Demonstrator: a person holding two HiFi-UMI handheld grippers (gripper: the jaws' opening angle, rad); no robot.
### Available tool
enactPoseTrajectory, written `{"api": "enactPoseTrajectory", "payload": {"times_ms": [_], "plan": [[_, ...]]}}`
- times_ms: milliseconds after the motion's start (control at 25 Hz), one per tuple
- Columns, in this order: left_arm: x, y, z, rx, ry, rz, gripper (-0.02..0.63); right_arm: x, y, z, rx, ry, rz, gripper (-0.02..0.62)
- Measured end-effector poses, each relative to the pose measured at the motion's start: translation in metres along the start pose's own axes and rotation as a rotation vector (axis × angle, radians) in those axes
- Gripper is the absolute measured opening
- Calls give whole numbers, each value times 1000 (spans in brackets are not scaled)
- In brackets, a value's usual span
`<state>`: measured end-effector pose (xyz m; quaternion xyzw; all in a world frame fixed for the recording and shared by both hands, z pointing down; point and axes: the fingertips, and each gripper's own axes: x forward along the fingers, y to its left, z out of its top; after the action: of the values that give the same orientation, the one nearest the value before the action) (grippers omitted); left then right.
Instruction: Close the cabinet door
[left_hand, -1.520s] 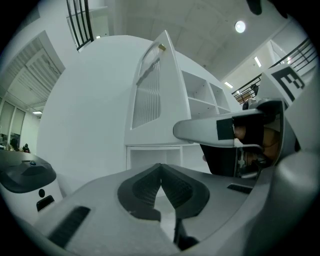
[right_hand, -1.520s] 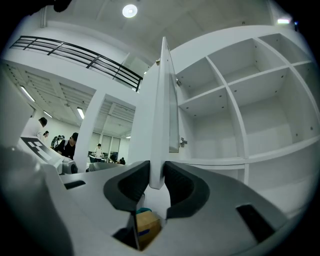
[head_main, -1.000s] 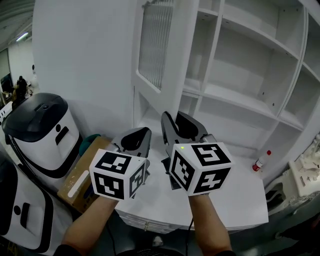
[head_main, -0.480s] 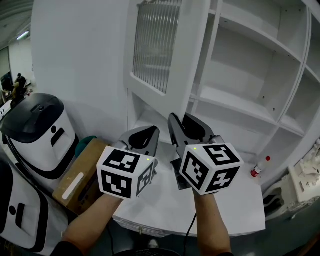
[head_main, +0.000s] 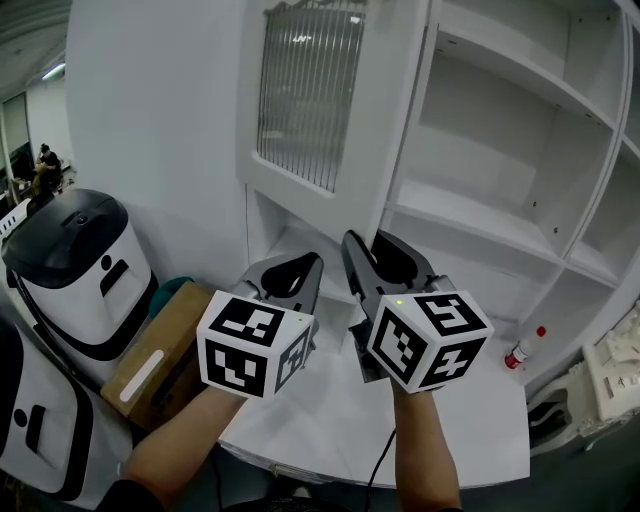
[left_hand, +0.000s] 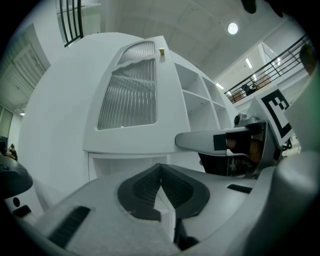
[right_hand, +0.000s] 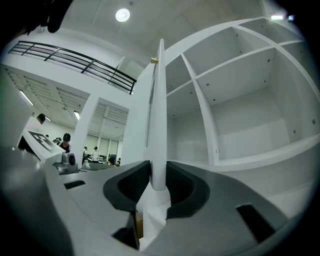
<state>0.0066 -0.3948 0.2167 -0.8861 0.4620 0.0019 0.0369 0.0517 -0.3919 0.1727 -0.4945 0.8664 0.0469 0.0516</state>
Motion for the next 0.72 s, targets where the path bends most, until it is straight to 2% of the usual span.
{"api": "enactPoseTrajectory", "payload": {"times_ms": [720], "plan": [[47,-8,9,14,-21,8,12,13,-46,-2,-59,1,-21,121]]}}
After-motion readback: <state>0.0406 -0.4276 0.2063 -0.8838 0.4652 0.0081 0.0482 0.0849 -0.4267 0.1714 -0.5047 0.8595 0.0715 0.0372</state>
